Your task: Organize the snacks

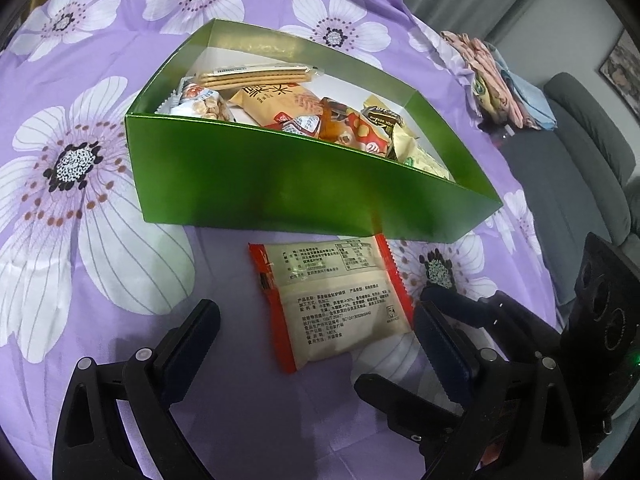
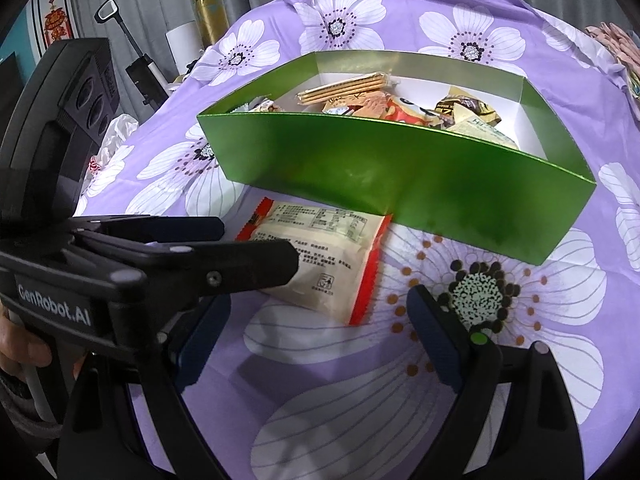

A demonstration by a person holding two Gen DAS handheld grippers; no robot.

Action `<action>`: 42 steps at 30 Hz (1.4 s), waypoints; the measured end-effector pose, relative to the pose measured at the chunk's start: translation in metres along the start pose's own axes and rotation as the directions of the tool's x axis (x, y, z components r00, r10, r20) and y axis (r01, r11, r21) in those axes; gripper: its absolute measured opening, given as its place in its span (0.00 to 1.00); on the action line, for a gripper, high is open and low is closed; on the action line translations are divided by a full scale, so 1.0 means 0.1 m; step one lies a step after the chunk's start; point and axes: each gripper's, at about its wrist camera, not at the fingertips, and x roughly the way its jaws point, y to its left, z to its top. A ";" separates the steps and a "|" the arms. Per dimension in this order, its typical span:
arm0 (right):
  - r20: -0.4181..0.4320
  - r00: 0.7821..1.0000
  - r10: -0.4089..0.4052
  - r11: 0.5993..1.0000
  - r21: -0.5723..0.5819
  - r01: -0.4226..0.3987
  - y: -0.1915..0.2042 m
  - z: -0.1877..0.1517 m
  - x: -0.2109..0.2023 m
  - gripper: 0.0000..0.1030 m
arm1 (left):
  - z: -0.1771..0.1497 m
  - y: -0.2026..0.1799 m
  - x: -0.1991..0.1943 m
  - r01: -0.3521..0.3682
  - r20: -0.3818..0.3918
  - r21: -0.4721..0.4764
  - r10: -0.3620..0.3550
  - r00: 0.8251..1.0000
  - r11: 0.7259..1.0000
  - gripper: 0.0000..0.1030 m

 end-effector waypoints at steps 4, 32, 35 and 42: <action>-0.006 1.000 0.010 1.000 -0.008 -0.010 0.02 0.01 0.02 0.88 | -0.01 -0.01 0.00 0.010 -0.003 0.009 -0.010 1.000 1.000 0.93; -0.019 0.997 0.080 0.997 -0.007 -0.080 0.02 0.08 0.09 0.42 | -0.01 -0.04 0.07 0.139 -0.012 -0.003 -0.139 0.990 0.990 0.43; -0.022 0.996 0.087 0.996 -0.012 -0.088 0.03 0.07 0.09 0.35 | 0.00 -0.01 0.07 0.148 -0.013 -0.012 -0.148 0.989 0.989 0.36; -0.031 0.996 0.081 0.996 -0.026 -0.082 0.06 0.06 0.10 0.28 | 0.01 -0.01 0.08 0.157 -0.020 -0.016 -0.157 0.987 0.988 0.28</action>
